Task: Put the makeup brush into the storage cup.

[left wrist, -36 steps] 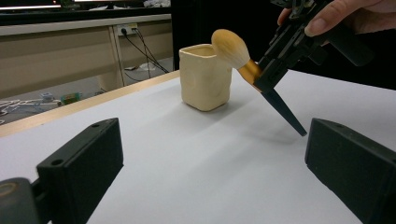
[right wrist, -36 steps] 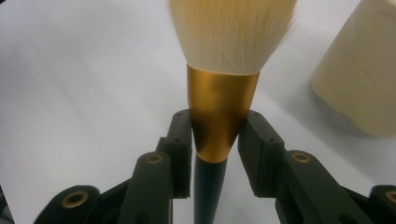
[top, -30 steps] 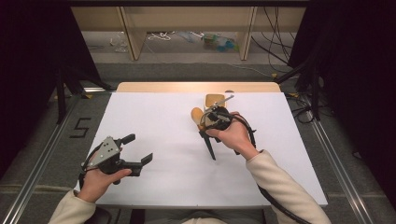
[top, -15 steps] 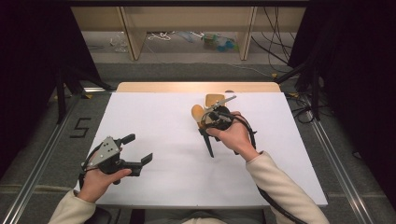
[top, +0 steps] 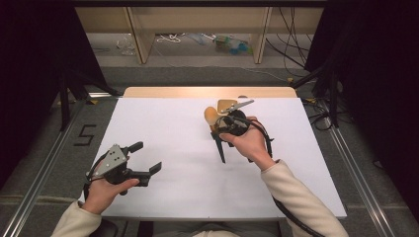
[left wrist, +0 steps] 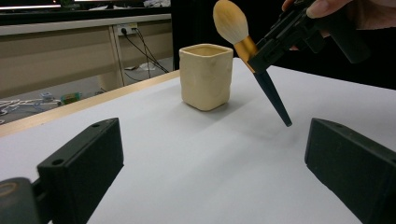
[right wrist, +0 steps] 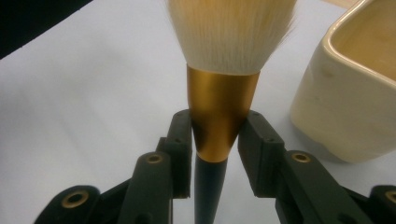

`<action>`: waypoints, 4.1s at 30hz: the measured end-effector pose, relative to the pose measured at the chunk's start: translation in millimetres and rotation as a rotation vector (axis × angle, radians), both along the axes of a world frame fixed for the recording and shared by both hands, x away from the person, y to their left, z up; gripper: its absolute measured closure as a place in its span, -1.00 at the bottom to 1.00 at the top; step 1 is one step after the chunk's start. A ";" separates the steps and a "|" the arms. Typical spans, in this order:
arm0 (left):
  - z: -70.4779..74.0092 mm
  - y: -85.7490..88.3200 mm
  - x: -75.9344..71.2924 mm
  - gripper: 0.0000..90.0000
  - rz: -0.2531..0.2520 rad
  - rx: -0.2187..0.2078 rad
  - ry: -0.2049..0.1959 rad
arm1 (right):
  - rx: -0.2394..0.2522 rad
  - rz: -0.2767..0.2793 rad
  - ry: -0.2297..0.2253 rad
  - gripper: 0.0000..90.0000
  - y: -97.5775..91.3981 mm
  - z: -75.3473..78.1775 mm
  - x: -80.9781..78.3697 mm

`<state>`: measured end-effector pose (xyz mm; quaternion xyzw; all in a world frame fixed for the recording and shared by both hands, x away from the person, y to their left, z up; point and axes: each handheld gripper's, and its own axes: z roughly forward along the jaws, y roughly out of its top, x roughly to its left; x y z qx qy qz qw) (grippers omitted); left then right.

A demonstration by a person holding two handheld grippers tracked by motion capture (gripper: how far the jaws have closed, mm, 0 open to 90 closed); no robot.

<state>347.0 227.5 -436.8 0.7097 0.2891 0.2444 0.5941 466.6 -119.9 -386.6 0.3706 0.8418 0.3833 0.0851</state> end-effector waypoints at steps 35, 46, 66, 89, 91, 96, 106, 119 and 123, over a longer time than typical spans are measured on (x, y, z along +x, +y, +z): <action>0.0 0.2 0.3 -0.90 -0.001 0.004 -0.003 | 0.071 -0.023 -0.064 0.49 -7.8 14.6 -1.8; 0.3 1.0 1.0 -0.90 -0.002 0.013 -0.013 | 0.092 -0.034 -0.085 0.49 -10.8 19.5 -1.9; 0.2 0.6 0.9 -0.90 -0.002 0.012 -0.011 | 0.122 -0.036 -0.108 0.49 -14.0 26.5 -1.6; -0.1 -0.1 0.3 -0.90 0.002 0.007 -0.004 | 0.154 -0.051 -0.152 0.49 -19.5 35.2 -0.6; 0.0 -0.1 0.2 -0.90 0.002 0.006 -0.004 | 0.157 -0.050 -0.159 0.49 -20.2 35.8 -0.3; 0.0 -0.1 0.3 -0.90 0.002 0.007 -0.004 | 0.162 -0.059 -0.172 0.49 -20.8 36.8 0.2; 0.0 -0.1 0.3 -0.90 0.003 0.005 -0.003 | 0.169 -0.062 -0.201 0.49 -22.9 40.3 0.6; 0.1 0.3 0.8 -0.90 0.001 0.014 -0.010 | 0.181 -0.071 -0.226 0.49 -24.6 44.0 1.1; -0.1 -0.4 0.4 -0.90 0.002 0.008 -0.005 | 0.189 -0.075 -0.227 0.49 -25.2 45.7 0.9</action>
